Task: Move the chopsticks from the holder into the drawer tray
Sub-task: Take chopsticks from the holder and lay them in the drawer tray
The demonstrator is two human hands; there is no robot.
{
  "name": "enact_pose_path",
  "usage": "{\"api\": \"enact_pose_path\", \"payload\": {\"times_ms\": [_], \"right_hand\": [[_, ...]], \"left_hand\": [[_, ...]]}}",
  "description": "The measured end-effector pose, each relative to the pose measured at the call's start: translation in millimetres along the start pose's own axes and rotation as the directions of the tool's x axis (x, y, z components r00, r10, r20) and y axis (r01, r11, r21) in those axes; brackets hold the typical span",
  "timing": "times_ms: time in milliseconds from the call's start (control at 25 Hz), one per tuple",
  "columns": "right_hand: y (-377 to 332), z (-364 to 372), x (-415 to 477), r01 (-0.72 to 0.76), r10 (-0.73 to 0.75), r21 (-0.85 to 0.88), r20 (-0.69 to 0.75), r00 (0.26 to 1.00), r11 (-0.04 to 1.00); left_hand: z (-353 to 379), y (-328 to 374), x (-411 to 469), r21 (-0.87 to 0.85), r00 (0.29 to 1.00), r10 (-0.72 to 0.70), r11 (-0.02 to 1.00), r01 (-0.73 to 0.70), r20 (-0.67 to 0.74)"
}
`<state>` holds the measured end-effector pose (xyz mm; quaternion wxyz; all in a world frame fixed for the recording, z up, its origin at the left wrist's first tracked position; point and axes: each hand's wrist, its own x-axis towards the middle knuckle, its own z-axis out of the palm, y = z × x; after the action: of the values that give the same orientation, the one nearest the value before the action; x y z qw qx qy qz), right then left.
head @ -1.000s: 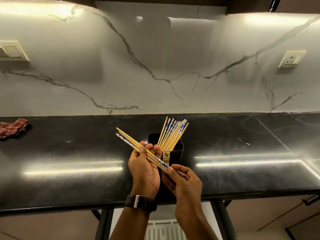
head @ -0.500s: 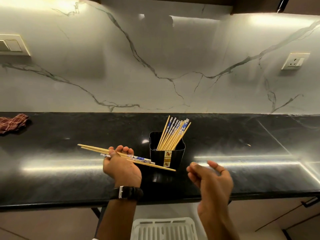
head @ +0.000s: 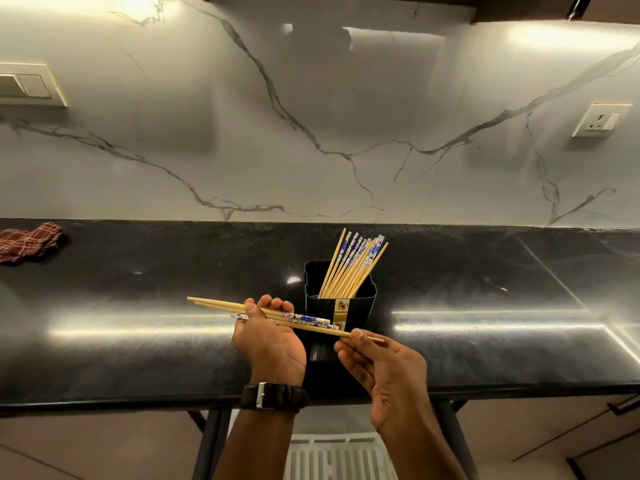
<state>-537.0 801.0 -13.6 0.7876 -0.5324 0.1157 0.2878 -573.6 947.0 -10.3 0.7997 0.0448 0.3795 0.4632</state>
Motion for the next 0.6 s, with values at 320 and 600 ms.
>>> {"api": "enact_pose_path", "payload": {"times_ms": [320, 600], "right_hand": [[-68.0, -23.3, 4.3, 0.572, -0.623, -0.356, -0.041, 0.781, 0.739], [-65.1, 30.1, 11.6, 0.709, -0.554, -0.653, 0.499, 0.666, 0.265]], "left_hand": [[-20.4, 12.9, 10.0, 0.279, 0.976, 0.019, 0.957, -0.081, 0.219], [-30.5, -18.2, -31.9, 0.715, 0.682, -0.483, 0.695, -0.083, 0.549]]}}
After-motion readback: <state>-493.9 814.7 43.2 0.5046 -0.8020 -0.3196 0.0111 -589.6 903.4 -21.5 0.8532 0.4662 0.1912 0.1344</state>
